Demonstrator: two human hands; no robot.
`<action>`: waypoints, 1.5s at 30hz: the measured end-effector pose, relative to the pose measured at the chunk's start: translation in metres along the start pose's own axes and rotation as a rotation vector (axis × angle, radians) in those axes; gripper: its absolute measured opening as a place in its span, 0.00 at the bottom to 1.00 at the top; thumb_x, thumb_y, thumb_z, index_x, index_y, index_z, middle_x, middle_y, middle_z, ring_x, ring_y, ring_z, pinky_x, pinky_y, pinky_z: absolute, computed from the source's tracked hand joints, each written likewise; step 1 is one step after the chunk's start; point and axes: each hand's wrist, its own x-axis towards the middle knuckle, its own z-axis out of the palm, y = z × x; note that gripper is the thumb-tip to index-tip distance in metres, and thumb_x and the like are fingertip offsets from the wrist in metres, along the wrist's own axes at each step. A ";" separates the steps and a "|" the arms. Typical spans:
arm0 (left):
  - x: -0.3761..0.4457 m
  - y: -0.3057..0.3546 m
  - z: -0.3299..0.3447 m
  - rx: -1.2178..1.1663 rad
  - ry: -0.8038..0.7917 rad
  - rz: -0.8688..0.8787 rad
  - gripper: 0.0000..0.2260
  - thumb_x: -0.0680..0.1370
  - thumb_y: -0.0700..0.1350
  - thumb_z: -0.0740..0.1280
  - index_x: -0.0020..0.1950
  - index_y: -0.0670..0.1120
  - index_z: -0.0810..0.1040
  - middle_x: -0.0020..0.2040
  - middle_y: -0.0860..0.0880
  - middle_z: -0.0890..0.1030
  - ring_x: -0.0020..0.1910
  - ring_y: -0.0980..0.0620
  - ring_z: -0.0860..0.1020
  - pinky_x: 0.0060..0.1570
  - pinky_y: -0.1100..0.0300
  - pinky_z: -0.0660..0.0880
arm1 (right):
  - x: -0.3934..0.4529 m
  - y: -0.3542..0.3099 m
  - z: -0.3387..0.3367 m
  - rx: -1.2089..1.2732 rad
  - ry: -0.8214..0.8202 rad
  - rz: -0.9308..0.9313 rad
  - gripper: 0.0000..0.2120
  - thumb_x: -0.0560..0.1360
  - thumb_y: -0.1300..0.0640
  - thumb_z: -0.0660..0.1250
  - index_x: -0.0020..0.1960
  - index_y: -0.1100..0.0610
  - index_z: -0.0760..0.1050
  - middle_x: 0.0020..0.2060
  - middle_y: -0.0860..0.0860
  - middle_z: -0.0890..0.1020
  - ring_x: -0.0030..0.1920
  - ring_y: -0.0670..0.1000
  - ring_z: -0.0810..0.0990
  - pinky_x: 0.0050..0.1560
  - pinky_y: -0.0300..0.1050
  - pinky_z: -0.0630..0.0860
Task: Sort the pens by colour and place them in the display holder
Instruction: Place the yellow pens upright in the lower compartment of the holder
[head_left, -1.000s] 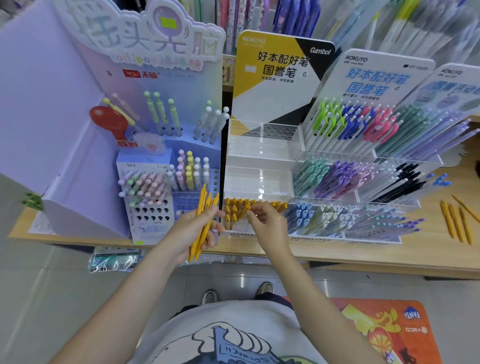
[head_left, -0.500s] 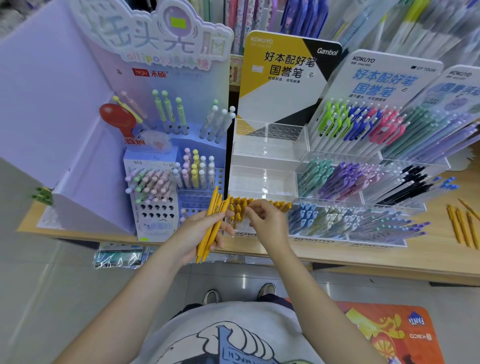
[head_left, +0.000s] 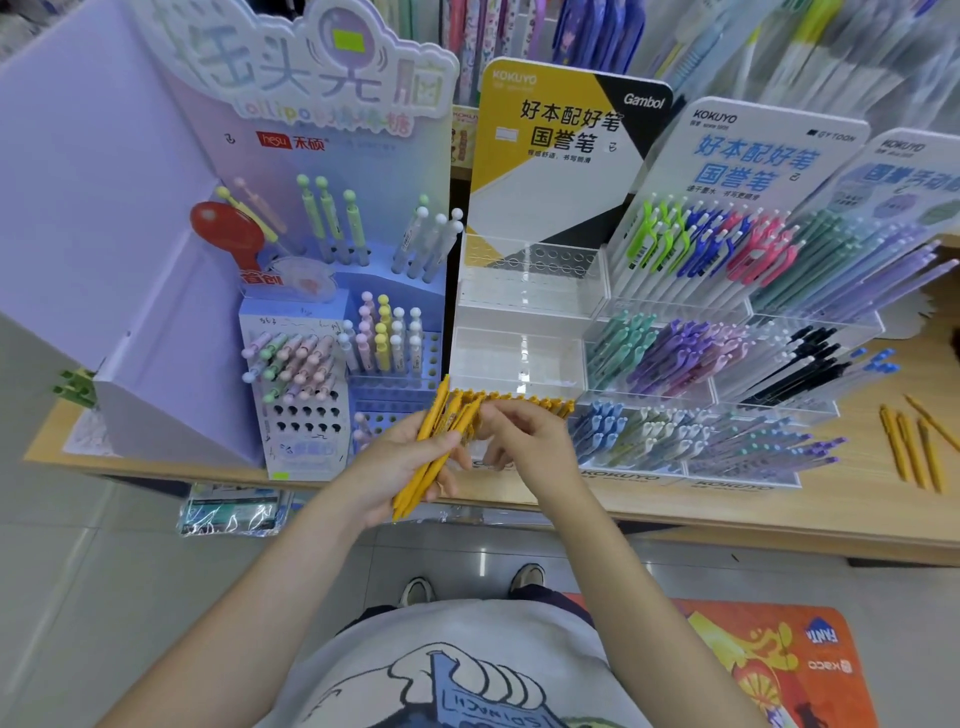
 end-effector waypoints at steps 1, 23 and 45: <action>0.002 -0.001 0.002 0.035 -0.008 0.012 0.14 0.76 0.46 0.69 0.60 0.43 0.75 0.43 0.41 0.82 0.30 0.47 0.79 0.25 0.61 0.70 | -0.003 -0.007 0.001 0.014 -0.052 0.000 0.06 0.78 0.57 0.69 0.43 0.55 0.81 0.32 0.51 0.81 0.31 0.50 0.77 0.33 0.43 0.75; 0.003 0.001 -0.019 0.030 0.143 0.011 0.11 0.82 0.47 0.64 0.63 0.45 0.78 0.44 0.41 0.85 0.27 0.51 0.77 0.20 0.65 0.63 | -0.004 0.008 -0.034 -0.095 0.238 -0.035 0.06 0.80 0.63 0.64 0.53 0.57 0.79 0.44 0.57 0.84 0.45 0.52 0.84 0.52 0.50 0.81; 0.003 -0.005 -0.023 0.085 0.159 0.006 0.11 0.80 0.50 0.66 0.58 0.44 0.79 0.40 0.44 0.82 0.24 0.53 0.72 0.19 0.64 0.60 | 0.010 0.037 -0.010 -0.674 0.096 -0.254 0.09 0.78 0.57 0.69 0.57 0.55 0.80 0.47 0.48 0.78 0.42 0.41 0.77 0.46 0.34 0.74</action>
